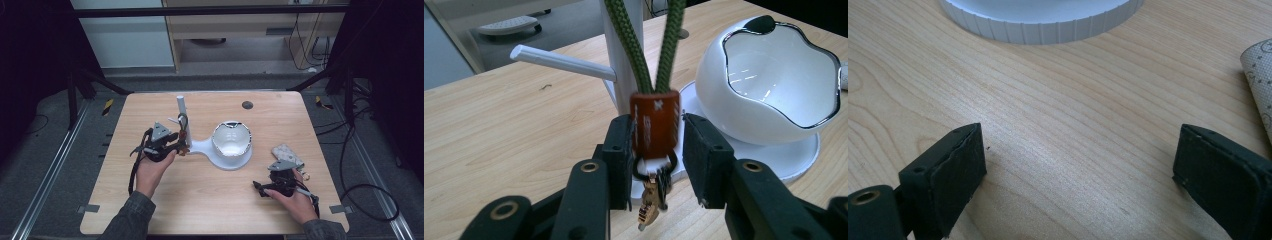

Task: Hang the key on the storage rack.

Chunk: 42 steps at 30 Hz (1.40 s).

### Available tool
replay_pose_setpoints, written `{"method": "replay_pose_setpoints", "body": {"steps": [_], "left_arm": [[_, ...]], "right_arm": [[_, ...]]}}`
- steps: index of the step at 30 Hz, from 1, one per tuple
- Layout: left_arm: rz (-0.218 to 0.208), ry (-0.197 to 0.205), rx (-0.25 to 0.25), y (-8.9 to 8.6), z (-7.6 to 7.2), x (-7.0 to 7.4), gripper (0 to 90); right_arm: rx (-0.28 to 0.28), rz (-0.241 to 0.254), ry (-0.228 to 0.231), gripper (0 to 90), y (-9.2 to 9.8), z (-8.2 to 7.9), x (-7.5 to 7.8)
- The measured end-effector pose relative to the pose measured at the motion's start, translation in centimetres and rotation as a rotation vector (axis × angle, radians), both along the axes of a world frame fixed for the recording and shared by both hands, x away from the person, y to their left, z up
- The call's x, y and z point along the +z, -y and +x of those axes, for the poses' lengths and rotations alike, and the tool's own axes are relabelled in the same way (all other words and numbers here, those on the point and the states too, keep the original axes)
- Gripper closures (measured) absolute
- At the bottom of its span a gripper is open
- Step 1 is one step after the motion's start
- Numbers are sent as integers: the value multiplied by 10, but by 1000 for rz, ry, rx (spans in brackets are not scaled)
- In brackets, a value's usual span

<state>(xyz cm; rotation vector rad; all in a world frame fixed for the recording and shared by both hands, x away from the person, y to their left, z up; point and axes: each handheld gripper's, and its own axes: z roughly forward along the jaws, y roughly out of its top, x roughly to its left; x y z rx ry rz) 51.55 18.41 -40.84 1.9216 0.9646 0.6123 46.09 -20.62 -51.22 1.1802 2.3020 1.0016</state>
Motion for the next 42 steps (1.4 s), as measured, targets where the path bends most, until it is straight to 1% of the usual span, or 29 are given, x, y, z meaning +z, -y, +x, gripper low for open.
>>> {"method": "replay_pose_setpoints", "body": {"steps": [6,11,15,18,19,20,21,22,24,25,26,28,31,33,34,37,38,40,42], "left_arm": [[-3,-6,1,1,0,-1,641],[1,-5,2,-1,-3,-2,606],[10,-17,-2,-6,-8,-6,571],[40,-33,-15,-10,-13,-11,525],[44,-31,-12,-12,-15,-13,506],[47,-30,-10,-13,-15,-14,473],[53,-32,-9,-15,-17,-16,473],[62,-39,-14,-17,-18,-18,454],[76,-54,-19,-20,-19,-24,405],[87,-62,-22,-22,-19,-28,385],[94,-69,-28,-23,-19,-30,362],[107,-94,-31,-26,-19,-38,320],[112,-132,-36,-29,-18,-47,256],[119,-147,-37,-31,-17,-51,225],[114,-153,-33,-33,-17,-52,206],[108,-167,-23,-39,-18,-55,187],[105,-176,-18,-41,-18,-57,184],[116,-190,-13,-45,-18,-60,179],[142,-199,2,-49,-17,-64,175]], "right_arm": [[0,1,-1,66,0,0,0],[0,0,0,66,0,0,0],[1,2,-2,65,0,0,0],[3,-2,-5,65,1,-1,0],[6,-5,-8,66,1,-1,1],[15,-22,-18,67,1,-1,3],[15,-22,-18,67,1,-1,3],[15,-27,-15,71,1,-1,5],[23,-31,-11,76,1,-2,11],[24,-42,-12,79,1,-2,14],[28,-68,-23,78,1,-2,19],[31,-86,-19,79,2,-1,25],[28,-93,-16,81,8,0,41],[20,-107,-20,83,12,2,49],[18,-118,-32,83,14,3,53],[11,-151,-59,102,21,7,64],[2,-154,-65,102,24,8,69],[-5,-151,-70,103,29,12,77],[-10,-164,-74,105,34,16,81]]}}
